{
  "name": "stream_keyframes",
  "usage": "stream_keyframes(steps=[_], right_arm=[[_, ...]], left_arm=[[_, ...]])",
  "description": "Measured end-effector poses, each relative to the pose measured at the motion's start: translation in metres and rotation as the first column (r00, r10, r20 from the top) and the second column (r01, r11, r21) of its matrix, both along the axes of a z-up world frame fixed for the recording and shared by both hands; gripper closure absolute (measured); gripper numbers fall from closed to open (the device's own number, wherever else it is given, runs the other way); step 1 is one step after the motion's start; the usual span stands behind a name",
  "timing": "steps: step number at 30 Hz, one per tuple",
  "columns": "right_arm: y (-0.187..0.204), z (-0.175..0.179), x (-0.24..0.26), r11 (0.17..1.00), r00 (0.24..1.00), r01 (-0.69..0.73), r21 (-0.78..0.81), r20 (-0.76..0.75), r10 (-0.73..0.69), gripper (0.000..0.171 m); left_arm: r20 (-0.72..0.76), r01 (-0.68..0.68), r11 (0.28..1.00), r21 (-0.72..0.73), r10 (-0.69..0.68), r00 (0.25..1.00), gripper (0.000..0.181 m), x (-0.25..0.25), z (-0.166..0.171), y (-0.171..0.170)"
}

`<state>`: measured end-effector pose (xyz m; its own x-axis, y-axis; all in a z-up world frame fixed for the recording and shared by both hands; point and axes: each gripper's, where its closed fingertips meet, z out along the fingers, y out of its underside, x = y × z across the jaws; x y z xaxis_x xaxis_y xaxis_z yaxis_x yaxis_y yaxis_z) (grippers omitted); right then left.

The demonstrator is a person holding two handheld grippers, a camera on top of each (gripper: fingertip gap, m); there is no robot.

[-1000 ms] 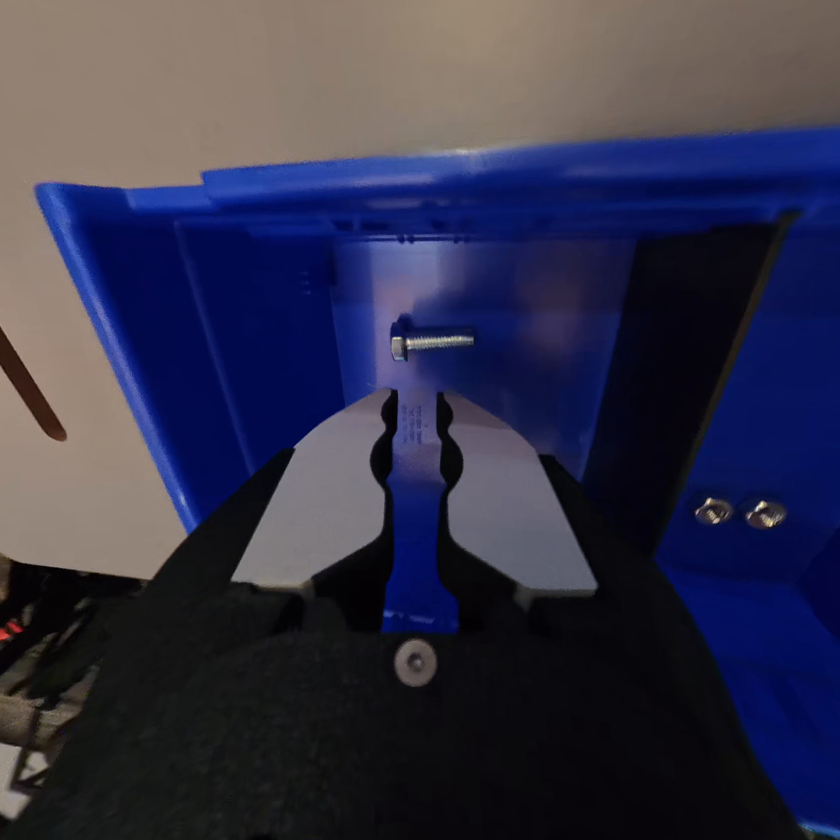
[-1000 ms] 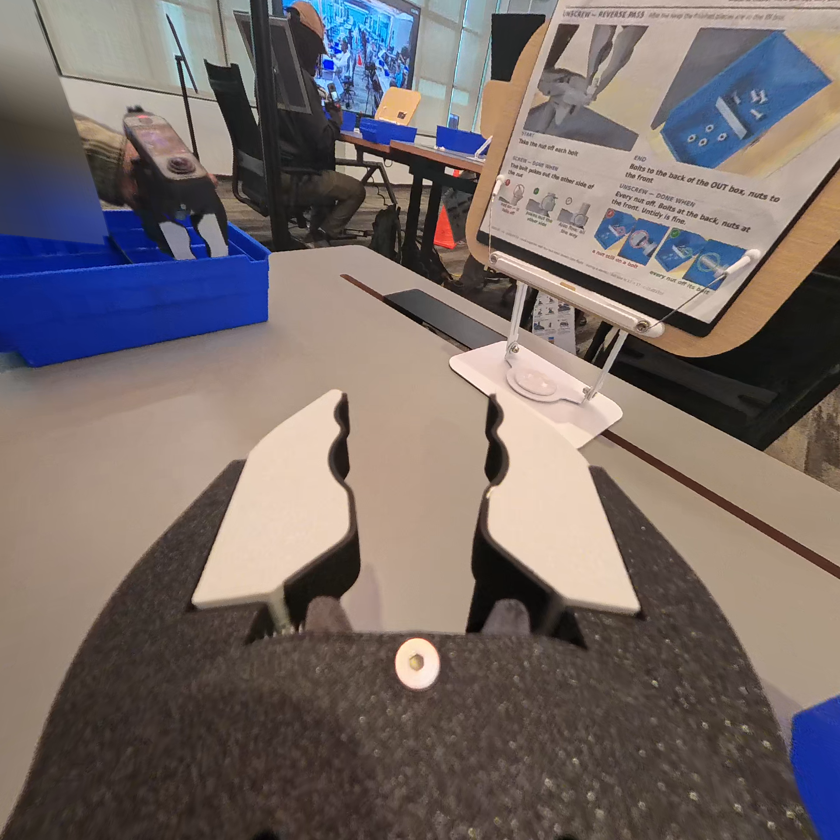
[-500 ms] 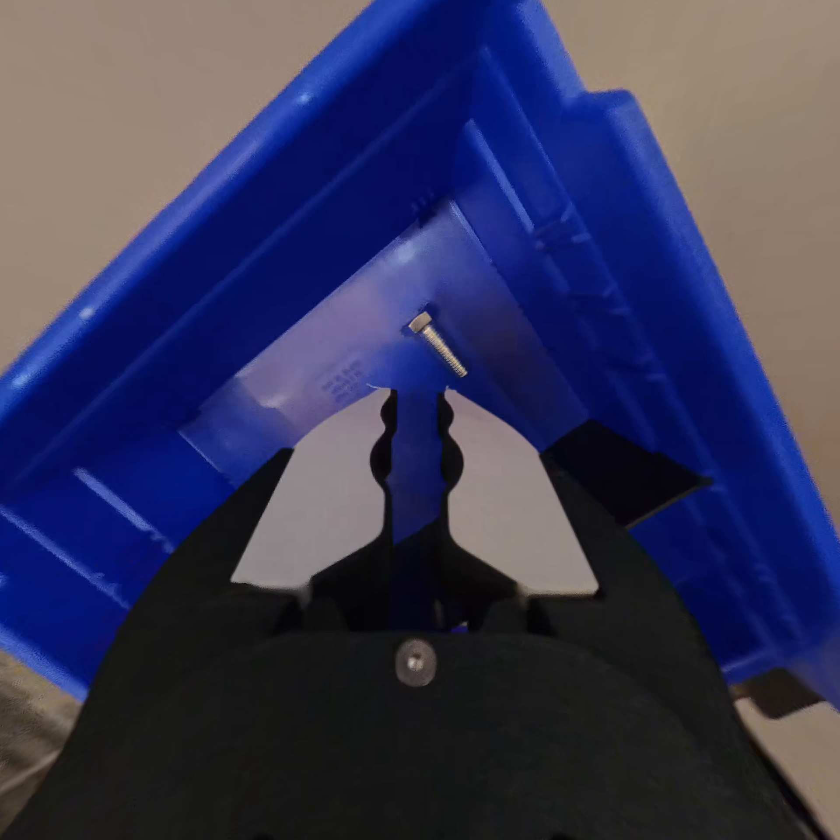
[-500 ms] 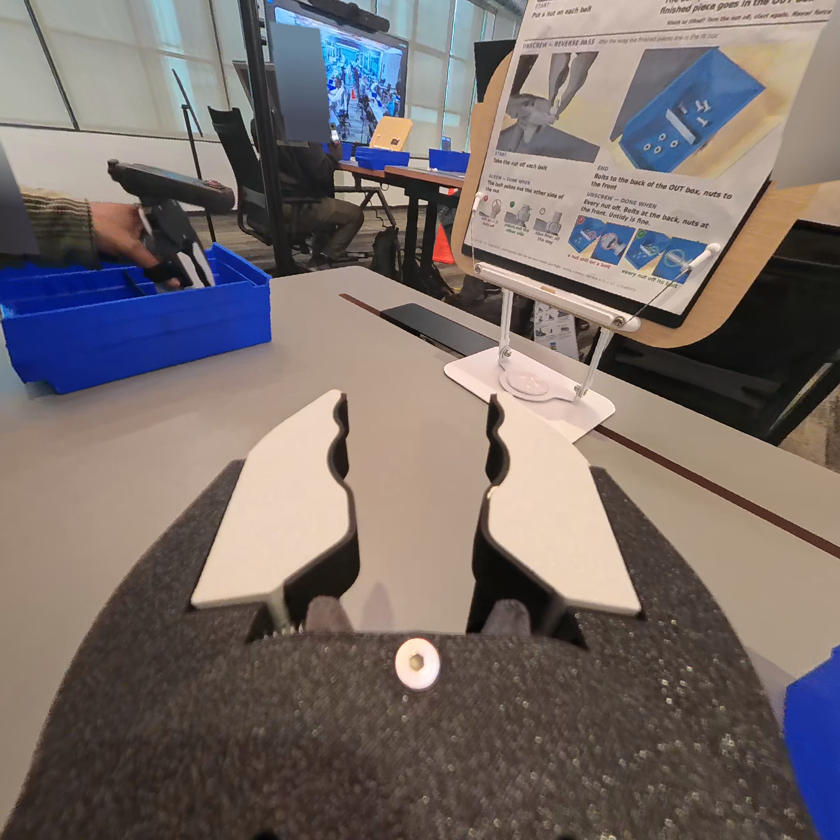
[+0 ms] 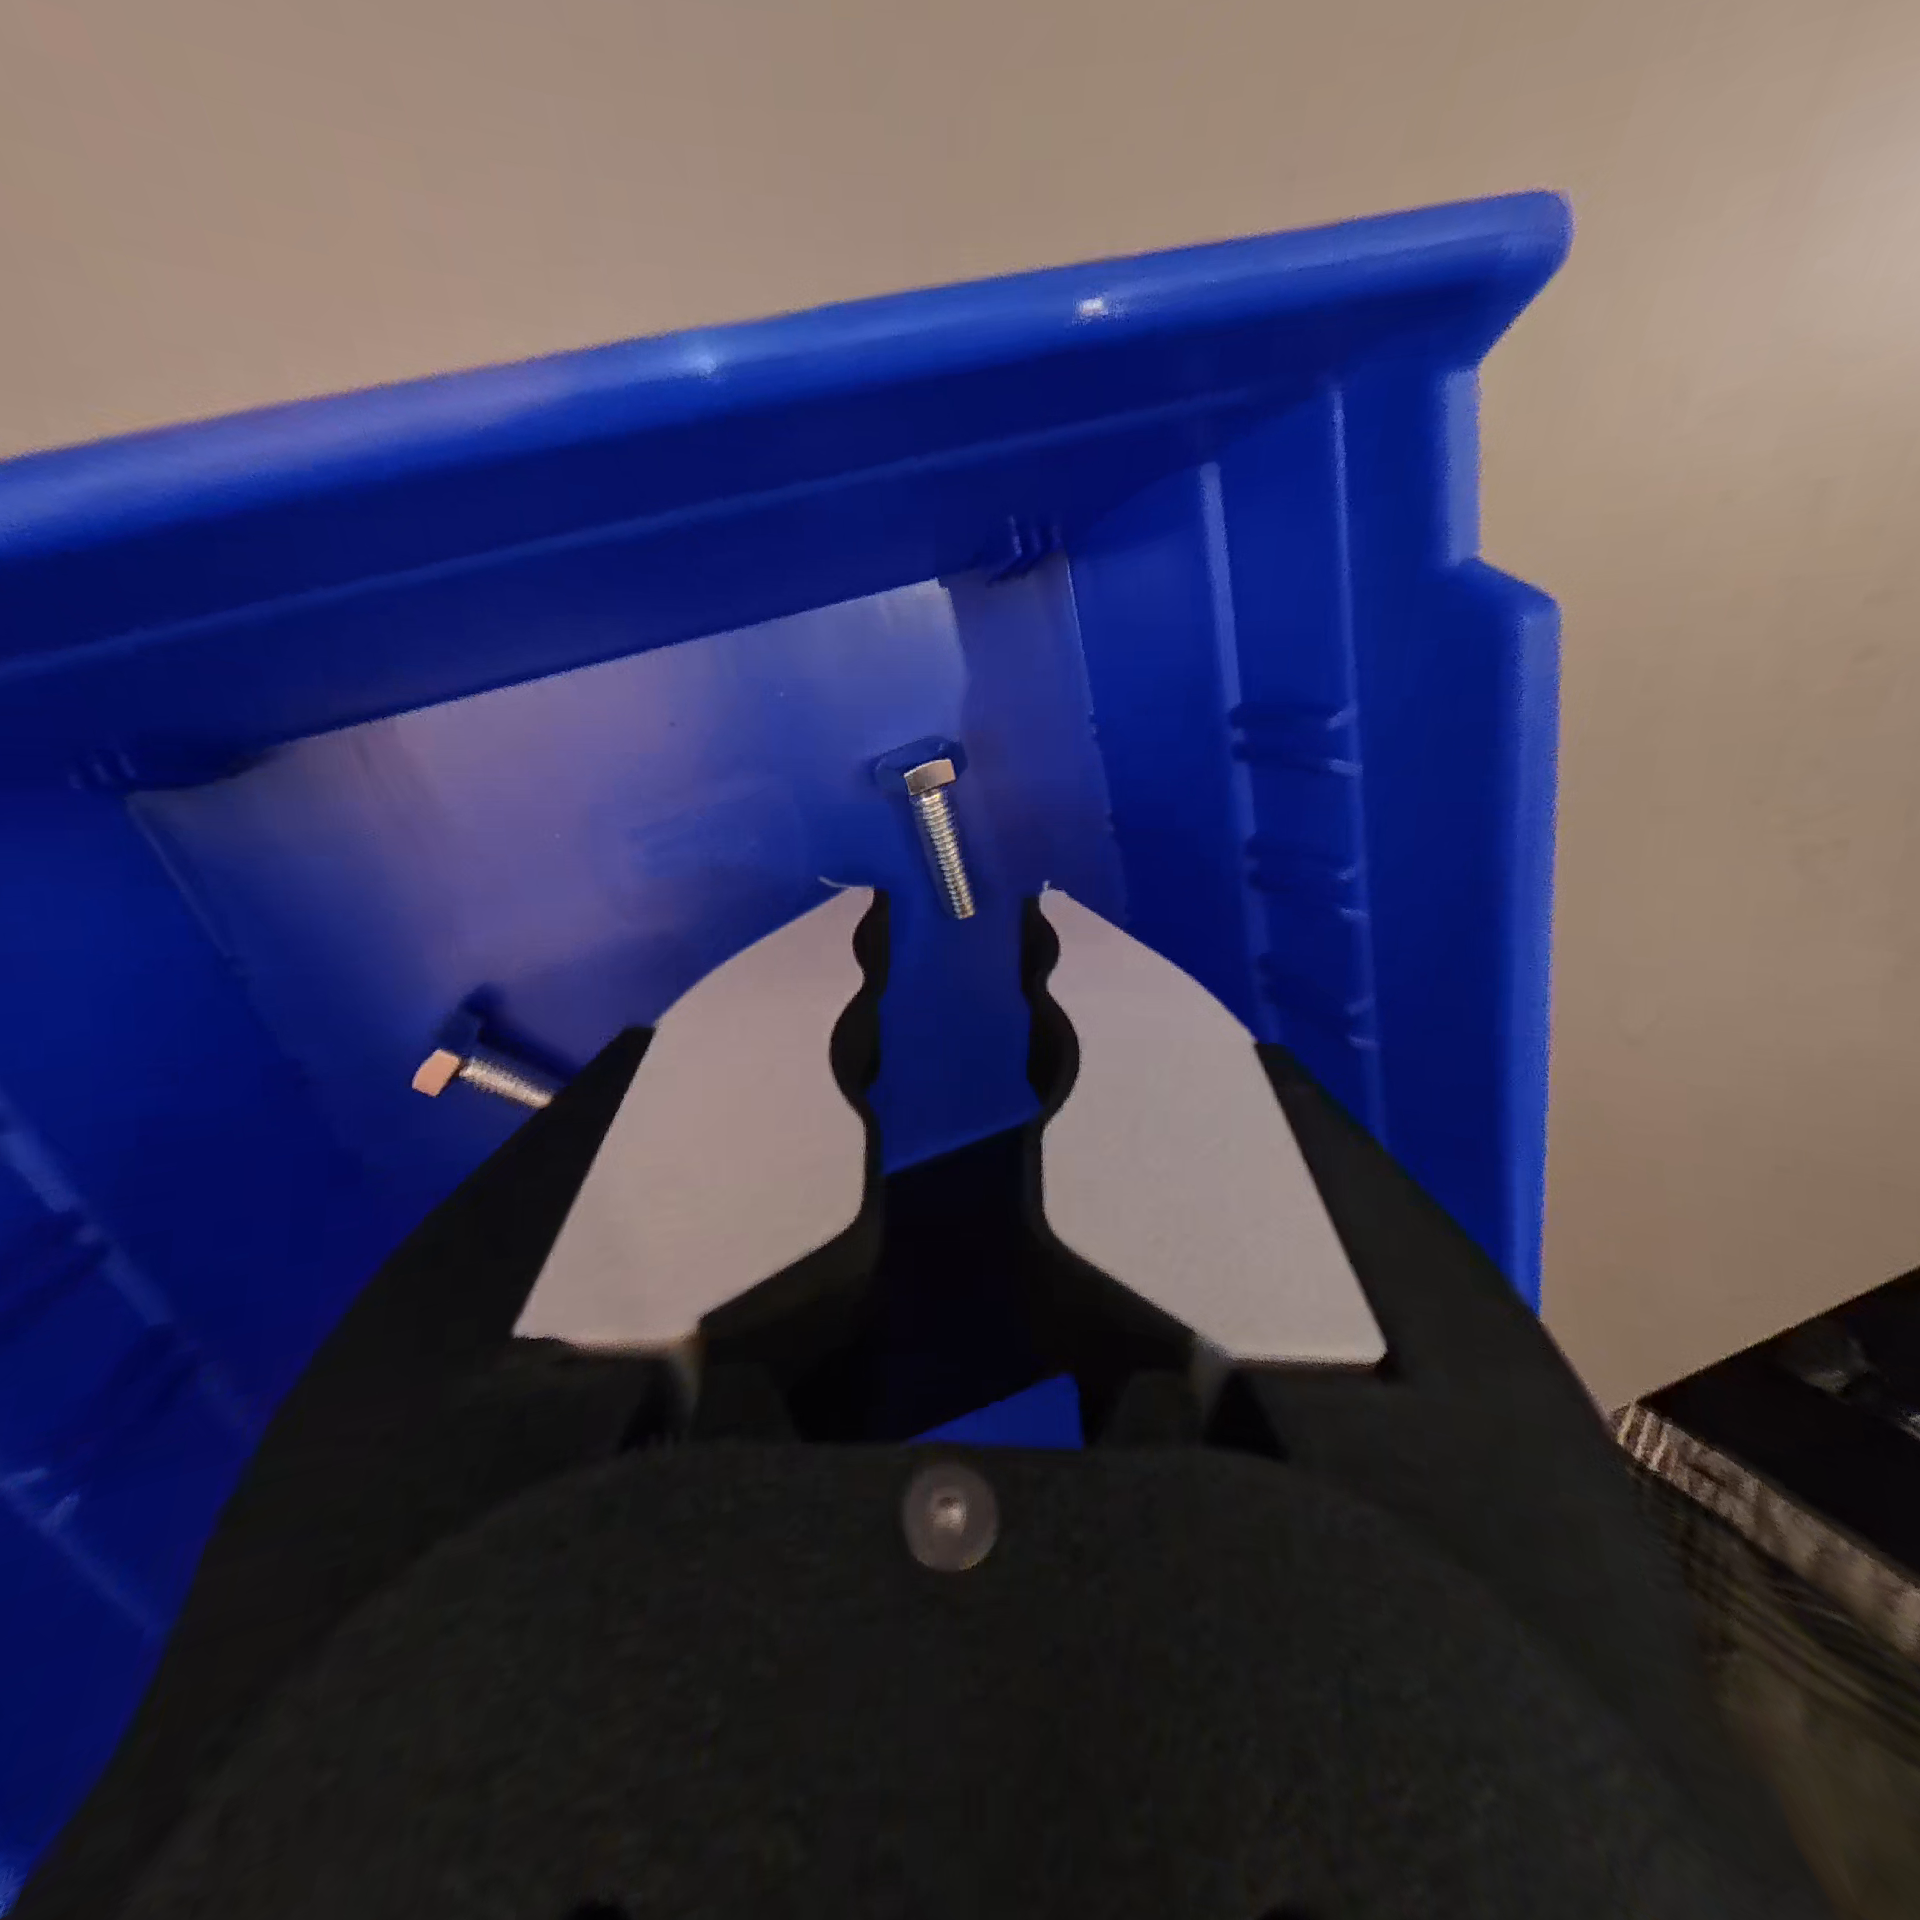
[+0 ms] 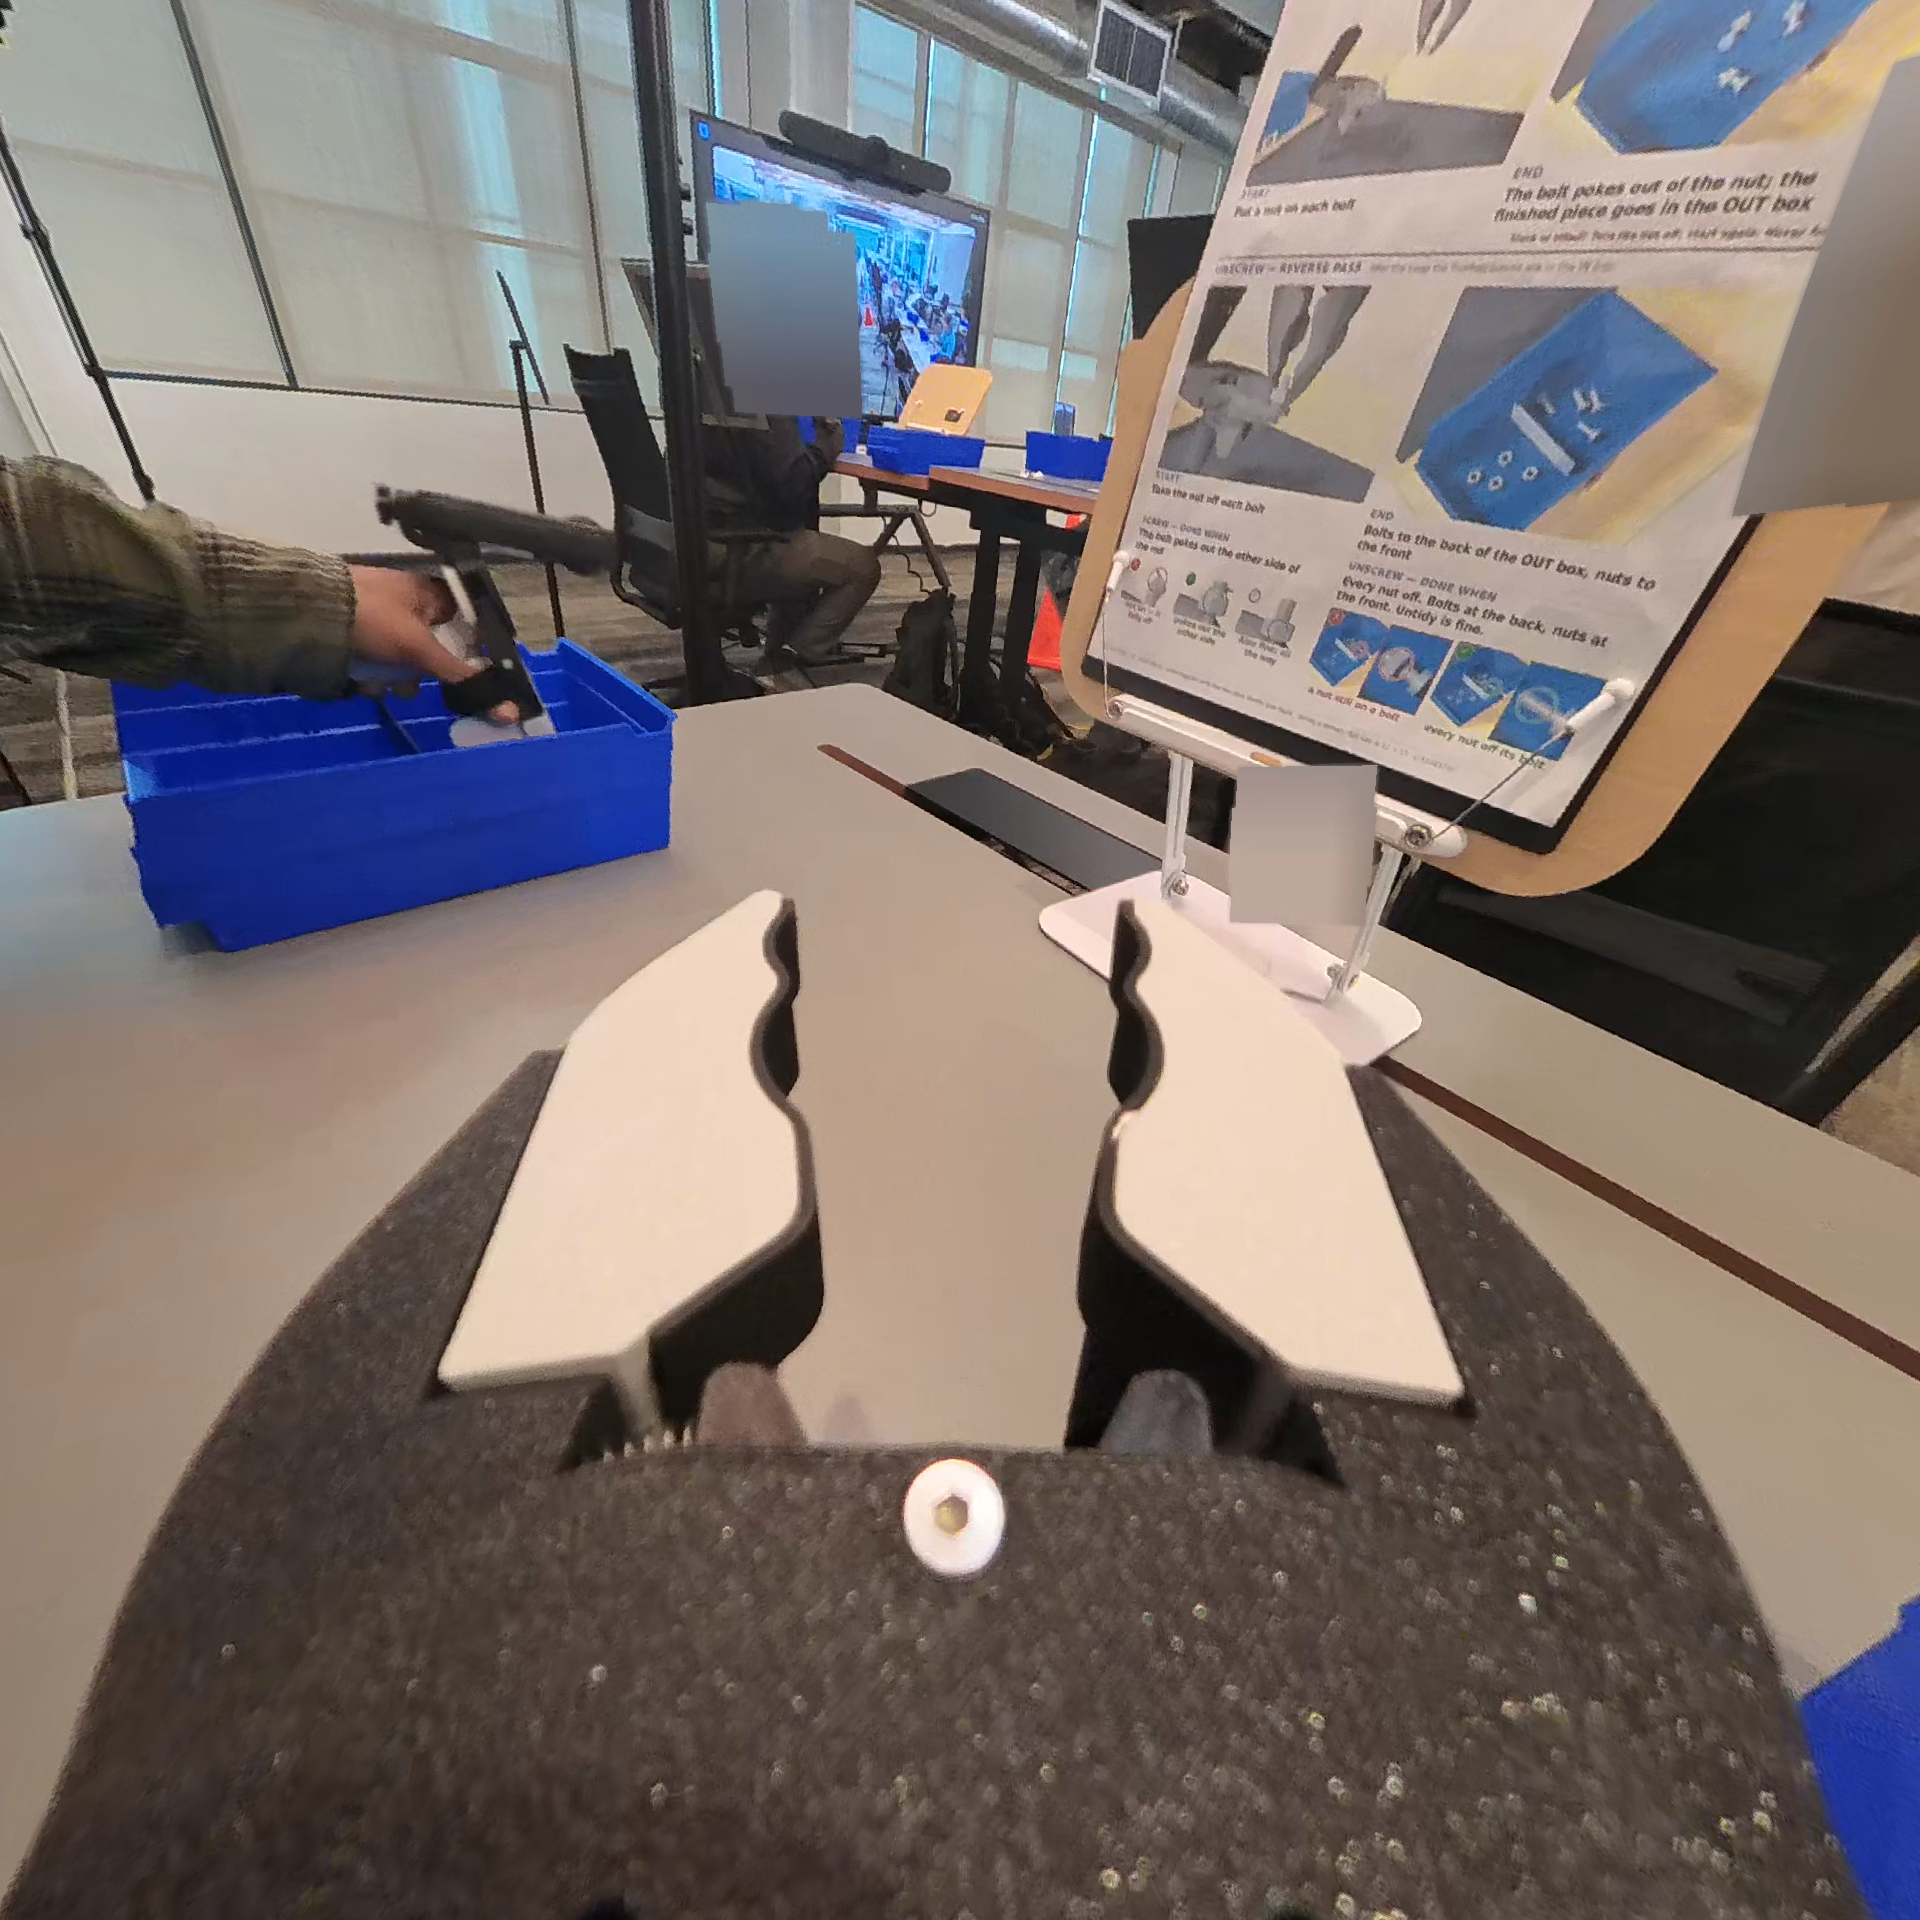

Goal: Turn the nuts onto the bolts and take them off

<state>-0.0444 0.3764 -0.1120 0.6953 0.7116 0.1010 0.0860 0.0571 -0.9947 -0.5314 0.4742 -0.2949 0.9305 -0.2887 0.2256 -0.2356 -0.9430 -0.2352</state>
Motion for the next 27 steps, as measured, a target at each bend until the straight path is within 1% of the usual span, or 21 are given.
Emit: stream_keyframes(steps=[5, 9, 17, 20, 22, 27], right_arm=[[-0.005, 0.005, -0.002, 1.000, 1.000, -0.015, 0.016, -0.001, 0.015, 0.113], [-0.009, 0.005, -0.001, 1.000, 1.000, -0.027, 0.016, -0.003, 0.027, 0.112], [-0.015, 0.008, 0.009, 1.000, 1.000, -0.011, 0.029, -0.012, 0.011, 0.112], [-0.015, 0.009, 0.010, 1.000, 1.000, -0.008, 0.028, -0.017, 0.009, 0.112], [-0.014, 0.010, 0.010, 0.999, 1.000, -0.009, 0.032, -0.017, 0.009, 0.112], [-0.014, 0.010, 0.008, 0.999, 1.000, -0.012, 0.035, -0.015, 0.012, 0.112]], left_arm=[[-0.014, -0.053, 0.997, -0.051, 0.052, 0.999, 0.153, -0.001, -0.008, -0.003], [-0.029, -0.066, 0.993, -0.098, 0.063, 0.998, 0.151, 0.002, -0.014, -0.004], [-0.015, -0.100, 0.982, -0.160, 0.099, 0.995, 0.152, 0.003, -0.028, -0.004], [0.001, -0.102, 0.979, -0.179, 0.104, 0.995, 0.160, 0.005, -0.034, -0.005], [0.017, -0.100, 0.977, -0.189, 0.105, 0.994, 0.170, 0.007, -0.036, -0.005], [0.030, -0.094, 0.978, -0.188, 0.101, 0.994, 0.171, 0.008, -0.036, -0.003]])
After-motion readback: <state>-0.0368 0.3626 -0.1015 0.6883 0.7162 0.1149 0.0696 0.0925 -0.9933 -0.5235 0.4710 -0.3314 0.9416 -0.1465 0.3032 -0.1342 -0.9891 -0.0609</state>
